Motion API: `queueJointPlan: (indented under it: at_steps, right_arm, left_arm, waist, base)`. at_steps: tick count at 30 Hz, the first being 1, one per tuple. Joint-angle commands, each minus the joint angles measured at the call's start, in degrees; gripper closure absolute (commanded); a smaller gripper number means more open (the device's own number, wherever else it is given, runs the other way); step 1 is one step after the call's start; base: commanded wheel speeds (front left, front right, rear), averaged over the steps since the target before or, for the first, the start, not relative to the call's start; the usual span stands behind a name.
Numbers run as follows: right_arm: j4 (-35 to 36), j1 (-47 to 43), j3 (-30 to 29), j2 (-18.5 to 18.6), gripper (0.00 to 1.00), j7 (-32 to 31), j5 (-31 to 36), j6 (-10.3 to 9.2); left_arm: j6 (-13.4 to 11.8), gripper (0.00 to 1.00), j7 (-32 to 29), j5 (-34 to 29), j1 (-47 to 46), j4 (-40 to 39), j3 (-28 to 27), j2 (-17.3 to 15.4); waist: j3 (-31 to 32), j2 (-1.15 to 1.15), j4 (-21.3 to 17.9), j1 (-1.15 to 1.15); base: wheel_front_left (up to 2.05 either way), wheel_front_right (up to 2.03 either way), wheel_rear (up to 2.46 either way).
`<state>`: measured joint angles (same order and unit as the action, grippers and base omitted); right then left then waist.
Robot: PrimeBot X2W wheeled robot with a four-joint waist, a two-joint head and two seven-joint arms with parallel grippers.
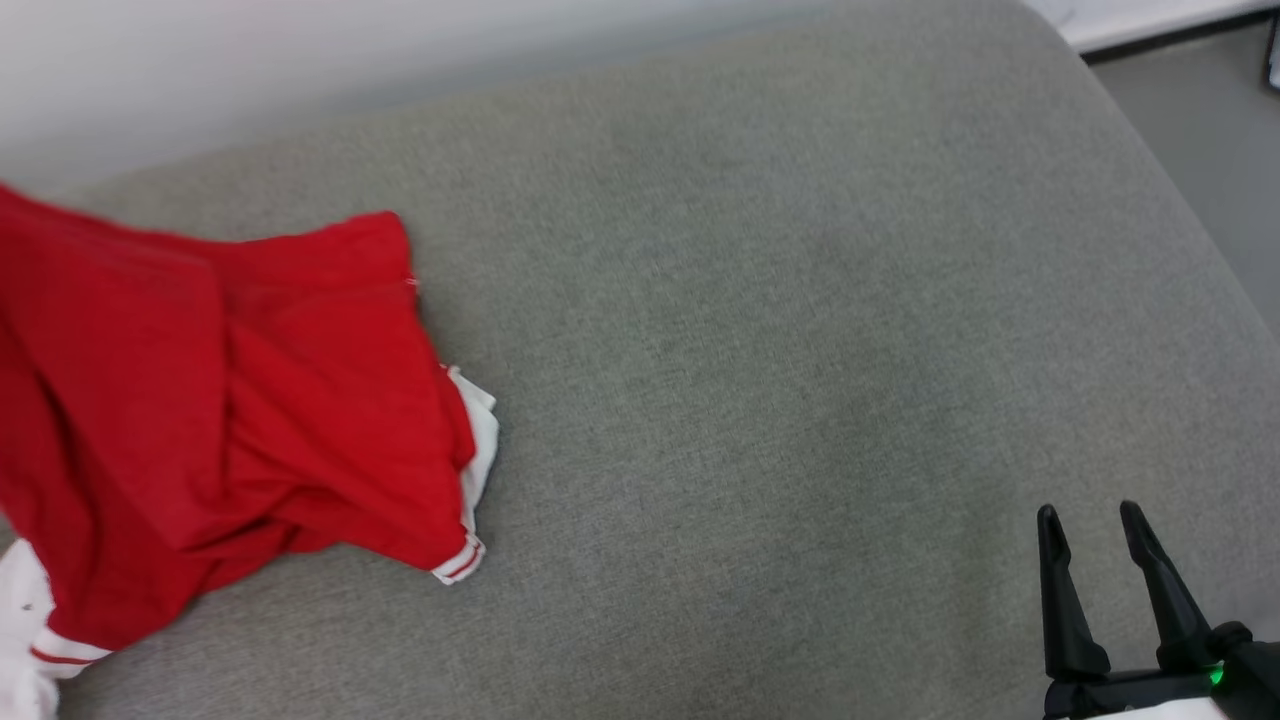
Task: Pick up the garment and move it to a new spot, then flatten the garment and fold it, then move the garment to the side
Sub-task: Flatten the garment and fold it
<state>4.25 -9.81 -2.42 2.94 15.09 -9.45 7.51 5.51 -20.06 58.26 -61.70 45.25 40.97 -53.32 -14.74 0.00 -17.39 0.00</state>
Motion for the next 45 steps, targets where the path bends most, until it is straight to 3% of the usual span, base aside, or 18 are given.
queueJointPlan:
  at_steps: [1, 8, 11, 12, 13, 14, 18, 25, 34, 38, 45]
  right_arm:
    - [0.54, 1.08, 0.05, -0.11, 0.00, 0.11, -0.24, -0.04]
    - [1.80, 2.34, 0.05, -0.10, 0.00, 0.11, -0.97, -0.04]
    - [2.34, 2.98, -0.13, -0.10, 0.00, 0.11, -0.79, -0.04]
    - [2.42, 2.94, -0.47, -0.09, 0.00, 0.11, -0.71, -0.04]
    - [2.47, 2.95, -0.40, -0.10, 0.00, 0.11, -0.63, -0.04]
    - [2.57, 2.92, -0.50, -0.10, 0.00, 0.11, -0.33, -0.04]
    - [2.63, 2.76, -0.96, -0.08, 0.00, 0.11, 0.37, -0.04]
    - [1.32, 1.63, -0.95, -0.09, 0.00, 0.11, 1.61, -0.05]
    - [-0.57, -2.63, -1.16, 0.14, 0.00, 0.11, 2.23, -0.05]
    - [-1.18, -4.62, -1.65, 0.80, 0.00, 0.11, 1.80, -0.05]
    - [-1.37, -7.19, -1.92, 1.34, 0.00, 0.11, 1.11, -0.05]
  left_arm:
    - [-0.36, 1.00, 1.36, -0.58, -0.62, 1.98, 0.12, -0.03]
    - [-0.95, 1.00, 7.09, -1.79, -2.14, 11.47, -0.31, 1.18]
    - [-0.69, 1.00, 7.75, 0.34, -2.44, 14.98, -1.73, 3.73]
    - [-0.40, 0.61, 8.85, 0.83, -3.02, 15.58, -2.26, 4.47]
    - [-0.40, 0.15, 9.60, 1.39, -3.36, 16.59, -2.74, 4.95]
    - [-0.20, 0.00, 10.13, 1.37, -3.38, 17.23, -2.69, 5.85]
    - [1.30, 0.00, 12.23, 2.32, -4.42, 17.12, -2.68, 9.06]
    - [1.97, 0.00, 15.08, 4.31, -2.81, 11.83, -1.60, 11.23]
    - [1.95, 0.00, 20.21, 6.32, 8.38, -7.46, 4.51, 8.31]
    - [1.96, 0.00, 25.69, 7.09, 15.21, -15.24, 4.84, 6.69]
    - [-4.12, 0.00, 34.25, 6.09, 29.11, -28.27, 3.48, 4.53]
  waist:
    - [-3.17, 0.00, -1.60, 0.00]
    - [-8.23, 0.00, -2.15, 0.00]
    - [-8.88, 0.00, -1.56, 0.00]
    - [-8.88, 0.00, -1.09, 0.00]
    - [-8.82, 0.00, -0.70, 0.00]
    - [-8.53, 0.00, -0.11, 0.00]
    - [-6.56, 0.00, 2.70, 0.00]
    - [-1.40, 0.00, 7.08, 0.00]
    - [8.27, 0.00, 13.44, 0.00]
    - [11.79, 0.00, 15.28, 0.00]
    - [15.03, 0.00, 17.62, 0.00]
  base:
    - [0.00, 0.00, 0.00]
    - [0.00, 0.00, 0.00]
    - [0.00, 0.00, 0.00]
    - [0.00, 0.00, 0.00]
    - [0.00, 0.00, 0.00]
    - [0.00, 0.00, 0.00]
    - [0.00, 0.00, 0.00]
    - [0.00, 0.00, 0.00]
    - [0.00, 0.00, 0.00]
    - [0.00, 0.00, 0.00]
    - [0.00, 0.00, 0.00]
